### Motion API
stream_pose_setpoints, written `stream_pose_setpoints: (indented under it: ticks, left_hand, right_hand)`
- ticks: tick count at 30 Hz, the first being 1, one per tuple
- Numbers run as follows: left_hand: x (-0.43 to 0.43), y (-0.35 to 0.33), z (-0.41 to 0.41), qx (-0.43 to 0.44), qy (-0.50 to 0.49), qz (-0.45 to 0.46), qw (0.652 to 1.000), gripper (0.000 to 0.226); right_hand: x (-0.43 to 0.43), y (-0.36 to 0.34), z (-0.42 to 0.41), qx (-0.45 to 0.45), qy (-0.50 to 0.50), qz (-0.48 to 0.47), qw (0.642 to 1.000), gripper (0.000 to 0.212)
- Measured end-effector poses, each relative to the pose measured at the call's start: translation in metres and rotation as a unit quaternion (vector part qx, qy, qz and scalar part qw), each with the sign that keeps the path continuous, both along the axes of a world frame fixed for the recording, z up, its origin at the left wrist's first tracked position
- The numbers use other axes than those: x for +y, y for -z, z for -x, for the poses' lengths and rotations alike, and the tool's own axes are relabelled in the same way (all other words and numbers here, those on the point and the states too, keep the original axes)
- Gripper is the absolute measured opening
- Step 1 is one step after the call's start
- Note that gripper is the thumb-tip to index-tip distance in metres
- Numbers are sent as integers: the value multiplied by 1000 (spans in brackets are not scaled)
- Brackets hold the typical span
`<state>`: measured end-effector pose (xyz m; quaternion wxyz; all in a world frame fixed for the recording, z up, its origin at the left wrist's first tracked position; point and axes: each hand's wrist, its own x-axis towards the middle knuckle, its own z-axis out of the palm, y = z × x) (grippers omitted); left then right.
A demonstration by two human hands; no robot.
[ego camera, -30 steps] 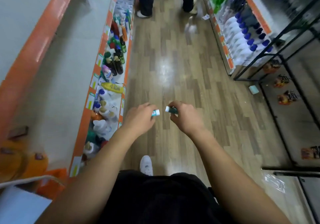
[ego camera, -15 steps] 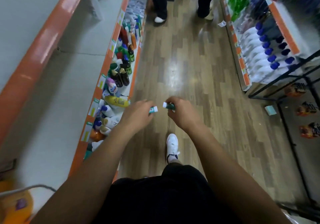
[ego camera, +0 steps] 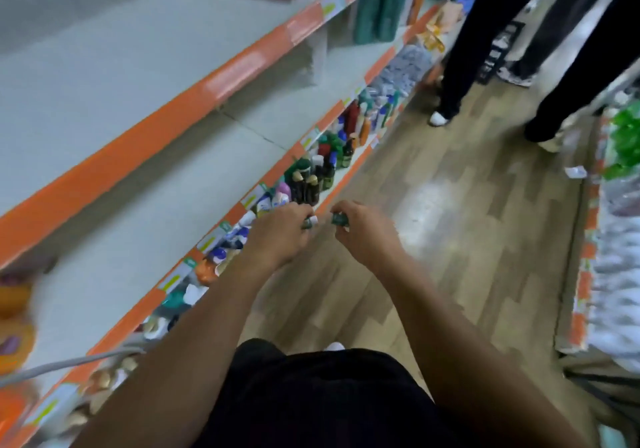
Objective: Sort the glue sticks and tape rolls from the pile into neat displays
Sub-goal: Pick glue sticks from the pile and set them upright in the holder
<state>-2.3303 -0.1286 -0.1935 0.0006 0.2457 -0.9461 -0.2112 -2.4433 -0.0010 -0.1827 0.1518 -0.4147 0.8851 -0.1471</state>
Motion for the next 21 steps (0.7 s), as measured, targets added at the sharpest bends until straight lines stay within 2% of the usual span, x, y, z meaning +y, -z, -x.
stream_pose_setpoints:
  ticks: [4, 7, 10, 21]
  left_hand:
    - [-19, -4, -46, -9, -119, 3, 993, 26]
    - [-25, -6, -92, -19, -192, 25, 981, 32]
    - [-24, -4, -143, -28, -247, 38, 968, 29]
    - [5, -16, -295, -44, -391, 55, 918, 26]
  right_hand:
    - [-50, -2, -15, 7, -132, -7, 991, 40]
    - [-80, -4, -49, 7, -215, 0, 977, 37]
    - [-100, -3, -92, 12, -285, 18, 958, 36]
    - [-122, -7, -235, -2, -436, 44, 899, 34]
